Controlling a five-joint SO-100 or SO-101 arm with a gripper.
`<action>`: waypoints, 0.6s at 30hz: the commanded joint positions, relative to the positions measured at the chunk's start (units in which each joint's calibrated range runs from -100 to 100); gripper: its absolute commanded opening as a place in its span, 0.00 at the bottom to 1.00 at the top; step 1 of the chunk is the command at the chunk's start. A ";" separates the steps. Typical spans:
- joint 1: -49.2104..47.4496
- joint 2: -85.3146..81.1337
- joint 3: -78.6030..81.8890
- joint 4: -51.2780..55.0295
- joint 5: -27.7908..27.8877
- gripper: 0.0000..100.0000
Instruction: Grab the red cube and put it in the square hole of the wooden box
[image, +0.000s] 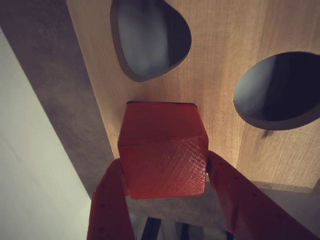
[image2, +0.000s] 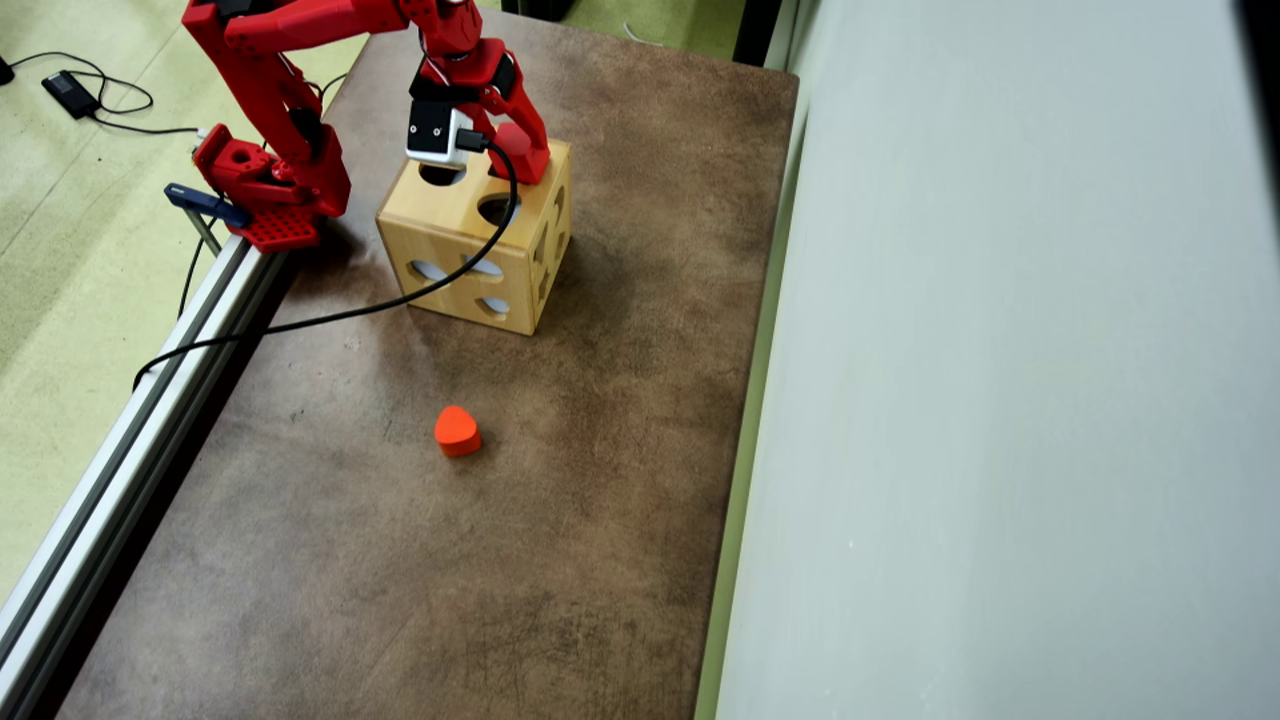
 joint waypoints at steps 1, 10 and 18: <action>-0.09 -2.79 -0.22 1.50 0.39 0.04; 0.28 6.63 1.39 0.54 0.29 0.05; 0.43 6.72 1.39 1.42 0.24 0.05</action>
